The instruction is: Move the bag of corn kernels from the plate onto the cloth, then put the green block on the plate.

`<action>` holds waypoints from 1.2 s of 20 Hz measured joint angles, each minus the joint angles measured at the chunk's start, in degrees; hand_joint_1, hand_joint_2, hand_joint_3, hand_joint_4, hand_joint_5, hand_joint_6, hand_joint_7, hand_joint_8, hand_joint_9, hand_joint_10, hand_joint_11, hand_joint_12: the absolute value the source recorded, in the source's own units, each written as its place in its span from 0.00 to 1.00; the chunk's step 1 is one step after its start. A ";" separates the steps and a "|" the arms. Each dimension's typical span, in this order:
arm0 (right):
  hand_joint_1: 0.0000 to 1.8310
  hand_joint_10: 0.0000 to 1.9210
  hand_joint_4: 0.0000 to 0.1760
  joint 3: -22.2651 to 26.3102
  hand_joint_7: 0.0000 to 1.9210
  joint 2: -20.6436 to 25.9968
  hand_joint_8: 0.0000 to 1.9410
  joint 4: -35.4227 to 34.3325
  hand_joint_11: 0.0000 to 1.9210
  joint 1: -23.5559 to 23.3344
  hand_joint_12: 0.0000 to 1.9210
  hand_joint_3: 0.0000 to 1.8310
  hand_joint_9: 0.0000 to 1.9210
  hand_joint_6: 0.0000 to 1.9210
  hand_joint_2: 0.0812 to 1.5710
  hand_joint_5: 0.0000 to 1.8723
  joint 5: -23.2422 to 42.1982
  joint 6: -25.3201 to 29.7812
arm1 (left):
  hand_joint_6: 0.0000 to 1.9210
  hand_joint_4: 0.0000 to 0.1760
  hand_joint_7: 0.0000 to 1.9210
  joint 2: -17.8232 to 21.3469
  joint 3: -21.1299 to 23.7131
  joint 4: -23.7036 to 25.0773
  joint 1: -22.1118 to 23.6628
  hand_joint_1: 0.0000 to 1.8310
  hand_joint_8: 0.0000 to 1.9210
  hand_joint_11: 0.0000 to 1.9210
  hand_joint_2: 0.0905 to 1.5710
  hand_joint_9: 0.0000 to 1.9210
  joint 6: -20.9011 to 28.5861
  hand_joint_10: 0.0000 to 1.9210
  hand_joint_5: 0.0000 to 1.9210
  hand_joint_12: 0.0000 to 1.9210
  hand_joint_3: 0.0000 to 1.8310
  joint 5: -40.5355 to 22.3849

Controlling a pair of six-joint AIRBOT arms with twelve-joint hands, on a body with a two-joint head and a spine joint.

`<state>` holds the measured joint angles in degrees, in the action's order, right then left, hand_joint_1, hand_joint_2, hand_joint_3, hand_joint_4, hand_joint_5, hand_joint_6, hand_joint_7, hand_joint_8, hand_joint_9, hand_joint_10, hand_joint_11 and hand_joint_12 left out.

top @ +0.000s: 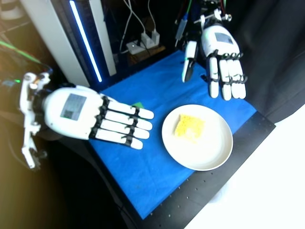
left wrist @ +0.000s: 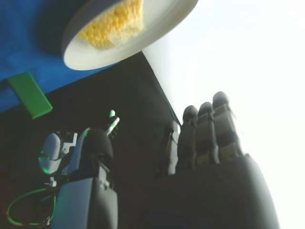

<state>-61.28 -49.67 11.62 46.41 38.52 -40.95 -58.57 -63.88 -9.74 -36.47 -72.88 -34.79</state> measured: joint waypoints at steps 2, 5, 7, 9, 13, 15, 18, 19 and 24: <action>0.15 0.00 0.00 0.07 0.00 0.00 0.00 0.24 0.00 0.28 0.00 0.00 0.00 0.00 0.90 0.00 -0.33 0.02 | 0.00 0.13 0.00 -0.76 -0.76 -0.31 0.07 0.27 0.00 0.00 0.85 0.00 -0.07 0.00 0.00 0.00 0.00 0.79; 0.16 0.00 0.00 0.22 0.00 -0.26 0.00 0.11 0.00 0.68 0.00 0.00 0.00 0.00 0.89 0.00 -0.37 0.00 | 0.00 0.24 0.00 -3.39 -3.58 -0.48 2.01 0.27 0.00 0.00 0.85 0.00 -0.04 0.00 0.00 0.17 0.00 3.52; 0.12 0.00 0.00 0.24 0.00 -0.94 0.00 0.15 0.00 0.68 0.00 0.00 0.00 0.00 0.90 0.00 -0.22 0.00 | 0.02 0.20 0.05 -7.21 -7.37 -0.98 3.74 0.35 0.01 0.00 0.80 0.03 0.00 0.01 0.06 0.43 0.00 6.80; 0.11 0.00 0.00 0.35 0.00 -1.25 0.00 0.17 0.00 1.09 0.00 0.00 0.00 0.00 0.91 0.00 -0.26 0.00 | 0.03 0.14 0.08 -10.75 -10.38 -1.46 4.52 0.37 0.01 0.00 0.79 0.07 -0.28 0.03 0.08 0.61 0.00 10.69; 0.11 0.00 0.00 0.35 0.00 -1.18 0.00 -0.15 0.00 1.09 0.00 0.00 0.00 0.00 0.90 0.00 -0.24 0.00 | 0.02 0.21 0.06 -15.91 -14.32 -6.45 4.70 0.40 0.01 0.00 0.78 0.06 -4.55 0.03 0.07 0.51 0.00 16.61; 0.15 0.00 0.00 0.35 0.00 -1.18 0.00 -0.11 0.00 1.64 0.00 0.00 0.00 0.00 0.90 0.00 -0.09 0.00 | 0.00 0.26 0.04 -17.92 -17.03 -8.26 4.74 0.39 0.00 0.00 0.79 0.05 -6.10 0.02 0.04 0.44 0.00 18.78; 0.19 0.00 0.00 0.33 0.00 -1.18 0.00 -0.22 0.00 2.10 0.00 0.00 0.00 0.00 0.89 0.00 -0.33 0.13 | 0.01 0.19 0.09 -20.04 -20.46 -9.42 4.94 0.40 0.01 0.00 0.79 0.09 -6.51 0.02 0.10 0.51 0.00 20.94; 0.20 0.00 0.00 0.35 0.00 -1.18 0.00 -0.24 0.00 2.10 0.00 0.00 0.00 0.00 0.89 0.00 -0.28 0.15 | 0.03 0.00 0.17 -20.74 -21.18 -9.66 4.94 0.47 0.02 0.00 0.81 0.18 -6.67 0.05 0.19 0.67 0.00 20.87; 0.24 0.00 0.00 0.35 0.00 -1.18 0.00 -0.31 0.00 2.12 0.00 0.00 0.00 0.00 0.89 0.00 -0.26 0.17 | 0.78 0.00 0.14 -21.33 -22.69 -11.47 4.98 0.57 0.56 0.26 0.83 0.20 -6.51 0.81 0.30 0.93 0.01 20.68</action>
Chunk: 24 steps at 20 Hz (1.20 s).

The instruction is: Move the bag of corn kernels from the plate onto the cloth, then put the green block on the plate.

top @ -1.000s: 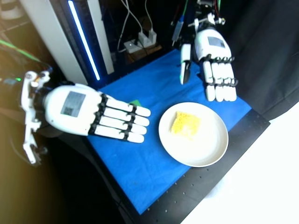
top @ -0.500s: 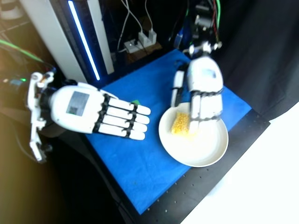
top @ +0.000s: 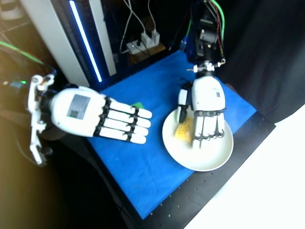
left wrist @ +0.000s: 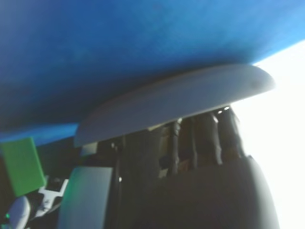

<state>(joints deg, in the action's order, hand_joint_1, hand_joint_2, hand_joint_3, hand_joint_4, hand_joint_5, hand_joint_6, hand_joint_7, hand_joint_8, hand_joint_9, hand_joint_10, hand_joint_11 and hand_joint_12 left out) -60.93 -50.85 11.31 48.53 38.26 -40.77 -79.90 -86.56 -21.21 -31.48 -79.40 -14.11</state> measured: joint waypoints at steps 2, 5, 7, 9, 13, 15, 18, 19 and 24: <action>0.23 0.00 0.00 0.00 0.00 0.00 0.00 0.07 0.00 0.00 0.00 0.00 0.00 0.00 0.89 0.00 0.00 0.00 | 0.82 0.00 0.08 -0.20 -0.46 -0.61 0.07 0.57 0.76 0.32 0.84 0.22 0.00 0.90 0.30 0.97 0.00 -0.33; 0.22 0.00 0.00 0.00 0.00 0.00 0.00 -0.02 0.00 0.22 0.00 0.00 0.00 0.00 0.89 0.00 -0.02 0.00 | 0.87 0.00 0.16 0.90 0.98 -1.31 0.09 0.67 0.93 0.33 0.88 0.27 0.46 0.95 0.30 1.00 0.00 -0.28; 0.20 0.00 0.00 0.00 0.00 0.00 0.00 -0.11 0.00 0.22 0.00 0.00 0.00 0.00 0.89 0.00 0.02 0.00 | 0.86 0.00 0.17 3.23 4.00 -0.92 0.07 0.69 0.92 0.31 0.87 0.28 0.02 0.95 0.29 1.00 0.00 -0.92; 0.21 0.00 0.00 0.00 0.00 0.00 0.00 -0.15 0.00 0.22 0.00 0.00 0.00 0.00 0.89 0.00 0.00 0.00 | 0.87 0.00 0.16 6.23 7.10 -0.33 0.09 0.68 0.94 0.27 0.88 0.27 -0.20 0.97 0.27 1.00 0.00 -3.32; 0.21 0.00 0.00 0.13 0.00 0.00 0.00 -0.37 0.00 0.35 0.00 0.00 0.00 0.00 0.89 0.00 0.00 0.00 | 0.87 0.04 0.20 14.51 16.26 3.80 0.87 0.59 0.95 0.23 0.90 0.18 0.07 0.97 0.21 1.00 0.00 -14.12; 0.22 0.00 0.00 0.31 0.00 0.00 0.00 -0.57 0.00 0.61 0.00 0.00 0.00 0.00 0.89 0.00 0.17 0.02 | 0.92 0.00 0.19 18.43 20.83 7.21 -0.57 0.56 0.94 0.20 0.91 0.15 2.91 0.91 0.27 1.00 0.00 -20.70; 0.17 0.00 0.00 0.57 0.00 0.04 0.00 -1.11 0.00 0.66 0.00 0.00 0.00 0.00 0.90 0.00 -0.02 0.02 | 0.86 0.00 0.06 23.78 28.09 9.20 -8.70 0.55 0.73 0.26 0.87 0.17 7.48 0.94 0.27 1.00 0.00 -29.22; 0.20 0.00 0.00 0.70 0.00 0.11 0.00 -1.20 0.00 0.66 0.00 0.00 0.00 0.00 0.90 0.00 -0.02 0.02 | 0.86 0.00 0.07 25.33 30.12 9.66 -11.63 0.55 0.77 0.30 0.86 0.20 8.83 0.95 0.28 1.00 0.00 -30.32; 0.19 0.00 0.00 1.05 0.00 0.13 0.00 -1.46 0.01 0.66 0.01 0.00 0.00 0.00 0.90 0.01 0.04 0.02 | 0.65 0.00 0.04 27.98 35.80 8.76 -23.93 0.54 0.61 0.13 0.84 0.09 15.08 0.83 0.11 0.97 0.00 -40.39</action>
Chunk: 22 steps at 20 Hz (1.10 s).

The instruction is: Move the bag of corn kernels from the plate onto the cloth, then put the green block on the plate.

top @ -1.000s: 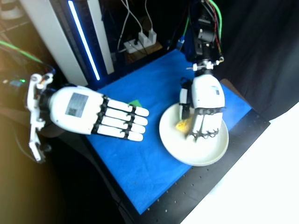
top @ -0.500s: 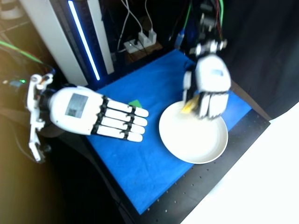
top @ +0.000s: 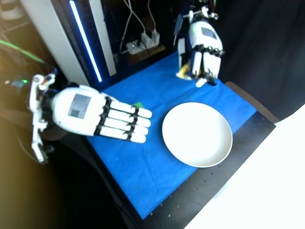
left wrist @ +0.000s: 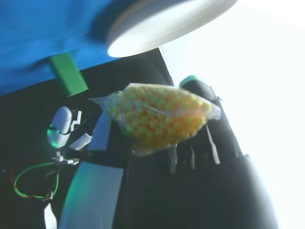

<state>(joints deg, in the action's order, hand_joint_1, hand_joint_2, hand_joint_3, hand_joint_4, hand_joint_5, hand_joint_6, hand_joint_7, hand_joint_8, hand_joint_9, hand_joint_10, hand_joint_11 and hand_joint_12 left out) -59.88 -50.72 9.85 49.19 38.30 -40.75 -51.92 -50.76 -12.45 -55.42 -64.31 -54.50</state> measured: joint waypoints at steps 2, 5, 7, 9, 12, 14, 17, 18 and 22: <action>0.20 0.00 0.00 0.09 0.00 -0.02 0.00 -0.15 0.00 0.00 0.01 0.00 0.00 0.00 0.90 0.01 -0.07 0.00 | 0.46 0.01 0.04 -1.11 0.13 -0.72 -2.03 0.49 0.50 0.04 0.82 0.06 1.44 0.73 0.08 0.91 0.00 -0.35; 0.23 0.02 0.00 0.20 0.00 -0.07 0.00 -0.11 0.00 0.00 0.24 0.00 0.01 0.00 0.88 0.00 -0.02 0.00 | 0.01 0.79 0.00 -2.25 -0.83 -2.36 -3.41 0.29 0.01 0.00 0.66 0.00 4.26 0.01 0.00 0.09 0.00 -0.09; 0.22 0.04 0.00 0.20 0.02 -0.07 0.00 -0.15 0.00 0.00 0.45 0.00 0.02 0.00 0.87 0.01 0.02 0.00 | 0.00 0.89 0.00 -2.23 -1.14 -2.82 -3.37 0.25 0.00 0.00 0.64 0.00 4.35 0.00 0.00 0.00 0.00 -1.11; 0.23 0.09 0.00 0.22 0.03 -0.07 0.00 -0.13 0.00 0.00 0.61 0.00 0.02 0.01 0.84 0.02 0.00 0.00 | 0.00 0.88 0.00 -2.19 -1.11 -2.89 -3.50 0.24 0.00 0.00 0.62 0.00 4.37 0.00 0.00 0.00 0.00 -2.16; 0.24 0.14 0.00 0.17 0.03 -0.07 0.00 0.09 0.00 0.00 0.55 0.00 0.00 0.00 0.82 0.01 0.13 0.98 | 0.00 0.65 0.00 -0.83 -0.04 -3.98 -5.20 0.20 0.00 0.00 0.63 0.00 4.31 0.00 0.00 0.00 0.00 -5.40; 0.30 0.10 0.00 -1.03 0.01 -0.66 0.00 2.01 0.00 0.00 0.45 0.00 0.00 0.00 0.81 0.00 0.59 3.28 | 0.00 0.65 0.00 0.15 0.26 -6.82 -6.84 0.15 0.00 0.00 0.71 0.00 4.24 0.00 0.00 0.00 0.01 -9.29; 0.31 0.02 0.00 -5.57 0.00 -5.73 0.00 3.26 0.00 0.00 0.34 0.00 0.01 0.00 0.80 0.00 0.33 9.33 | 0.00 0.67 0.00 1.49 0.85 -12.33 -9.31 0.25 0.00 0.00 0.75 0.00 3.72 0.00 0.00 0.00 0.01 -15.30; 0.32 0.02 0.00 -6.29 0.00 -6.99 0.00 3.54 0.00 0.00 0.32 0.00 0.02 0.00 0.80 0.00 0.31 9.88 | 0.00 0.70 0.00 1.49 1.09 -13.11 -9.88 0.28 0.00 0.00 0.75 0.00 3.76 0.00 0.00 0.00 0.01 -16.52; 0.36 0.05 0.00 -7.43 0.06 -9.79 0.00 4.20 0.00 -0.02 0.58 0.00 0.06 0.01 0.79 0.05 -0.42 10.78 | 0.00 0.53 0.00 1.49 1.62 -14.82 -11.72 0.29 0.00 0.00 0.76 0.00 3.74 0.00 0.00 0.00 0.01 -19.12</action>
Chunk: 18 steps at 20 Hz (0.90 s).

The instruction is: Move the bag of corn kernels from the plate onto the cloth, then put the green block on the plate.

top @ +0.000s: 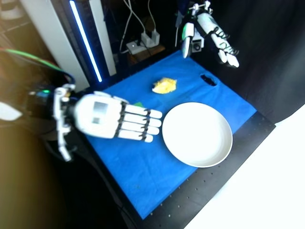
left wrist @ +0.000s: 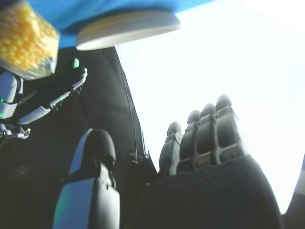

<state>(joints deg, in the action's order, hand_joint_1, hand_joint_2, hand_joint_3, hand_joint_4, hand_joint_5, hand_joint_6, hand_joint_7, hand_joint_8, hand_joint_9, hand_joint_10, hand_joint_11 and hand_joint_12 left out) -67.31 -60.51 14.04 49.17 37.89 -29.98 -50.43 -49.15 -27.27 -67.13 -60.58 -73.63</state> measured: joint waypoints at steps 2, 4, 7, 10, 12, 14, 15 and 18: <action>0.40 0.11 0.00 -0.72 0.10 -0.81 0.01 0.20 0.00 -0.15 0.68 0.00 0.08 0.02 0.78 0.08 -1.27 0.00 | 0.00 0.55 0.00 0.00 0.04 -0.98 -0.24 0.30 0.00 0.00 0.77 0.00 -0.02 0.00 0.00 0.00 0.01 -1.14; 0.46 0.30 0.00 -1.05 0.21 -1.70 0.03 0.63 0.00 -0.48 0.83 0.00 0.13 0.06 0.78 0.16 -2.58 0.00 | 0.00 0.52 0.00 0.00 0.11 -0.87 -0.35 0.30 0.00 0.00 0.78 0.00 0.02 0.00 0.00 0.00 0.01 -1.22; 0.69 0.73 0.00 -1.57 0.36 -2.67 0.68 1.14 0.44 -1.40 0.90 0.00 0.44 0.37 0.77 0.20 -2.45 0.31 | 0.00 0.54 0.00 0.00 0.35 -0.98 -0.35 0.30 0.00 0.00 0.78 0.00 0.00 0.00 0.01 0.00 0.01 -1.27; 0.65 0.79 0.00 -1.79 0.42 -3.10 0.80 2.43 0.56 -2.10 0.91 0.00 0.56 0.68 0.80 0.31 -3.54 0.70 | 0.00 0.51 0.00 0.00 0.35 -1.38 -0.48 0.30 0.00 0.00 0.79 0.00 0.00 0.00 0.01 0.00 0.01 -1.60; 0.66 0.75 0.00 -1.97 0.44 -2.89 0.76 4.13 0.52 -4.48 0.89 0.00 0.53 0.70 0.80 0.32 -4.55 0.74 | 0.00 0.48 0.00 0.00 0.37 -1.38 -0.94 0.29 0.00 0.00 0.79 0.00 0.00 0.00 0.01 0.00 0.01 -1.95; 0.66 0.70 0.00 -1.97 0.45 -2.03 0.72 5.66 0.49 -7.93 0.86 0.00 0.53 0.72 0.79 0.32 -4.22 0.76 | 0.01 0.50 0.00 0.00 0.42 -1.55 -1.07 0.30 0.00 0.00 0.79 0.00 0.04 0.00 0.02 0.00 0.00 -2.10; 0.66 0.70 0.00 -1.92 0.45 -1.75 0.72 6.54 0.49 -9.14 0.86 0.00 0.53 0.72 0.79 0.32 -3.76 0.76 | 0.01 0.50 0.00 0.00 0.42 -1.68 -1.07 0.30 0.00 0.00 0.79 0.00 0.04 0.00 0.02 0.00 0.00 -2.16; 0.64 0.74 0.00 -1.36 0.42 -0.42 0.78 8.31 0.43 -11.98 0.89 0.00 0.46 0.77 0.82 0.28 -2.73 1.25 | 0.01 0.54 0.00 0.00 0.42 -1.84 -1.18 0.30 0.00 0.00 0.79 0.00 0.02 0.00 0.03 0.00 0.00 -2.38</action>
<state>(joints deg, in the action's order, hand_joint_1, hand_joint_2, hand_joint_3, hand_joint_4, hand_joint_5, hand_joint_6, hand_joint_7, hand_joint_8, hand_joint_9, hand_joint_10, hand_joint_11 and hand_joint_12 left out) -68.66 -60.93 22.35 37.19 35.16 -28.73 -50.43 -48.73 -29.10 -68.31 -60.55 -76.01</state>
